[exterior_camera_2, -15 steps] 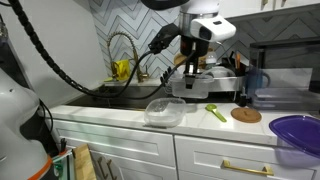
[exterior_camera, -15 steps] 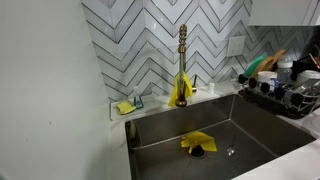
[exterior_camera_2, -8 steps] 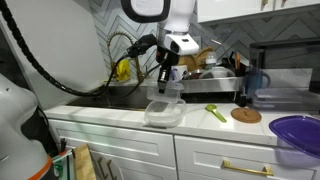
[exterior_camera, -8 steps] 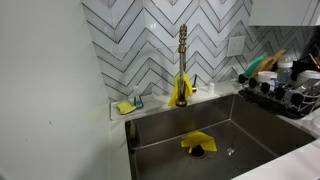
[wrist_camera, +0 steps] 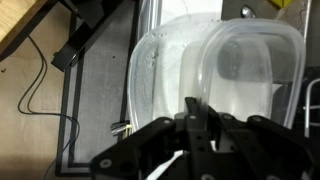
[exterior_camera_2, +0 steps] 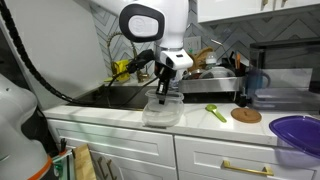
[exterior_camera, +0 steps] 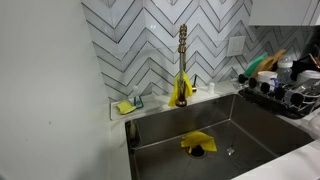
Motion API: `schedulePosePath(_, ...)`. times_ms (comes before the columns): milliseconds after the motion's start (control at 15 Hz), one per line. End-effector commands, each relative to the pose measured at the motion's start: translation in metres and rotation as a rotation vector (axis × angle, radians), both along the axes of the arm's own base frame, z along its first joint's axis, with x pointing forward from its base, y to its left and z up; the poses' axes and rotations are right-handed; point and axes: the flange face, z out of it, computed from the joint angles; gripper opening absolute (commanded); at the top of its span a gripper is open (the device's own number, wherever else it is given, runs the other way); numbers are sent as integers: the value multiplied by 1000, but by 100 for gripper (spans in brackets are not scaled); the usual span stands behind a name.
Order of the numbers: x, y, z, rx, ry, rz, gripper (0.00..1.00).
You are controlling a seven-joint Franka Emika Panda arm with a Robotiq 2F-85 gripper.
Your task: Pick up the lunchbox on the right, put it in the other lunchbox and then put them in the drying rack
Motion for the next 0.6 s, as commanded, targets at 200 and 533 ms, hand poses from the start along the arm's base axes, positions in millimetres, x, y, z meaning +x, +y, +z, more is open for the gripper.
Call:
schedulePosePath(200,-8,-7,-16,-38,-60,-38,31)
schedulePosePath(533,-9,-12,-5,-19,-85,-8,60)
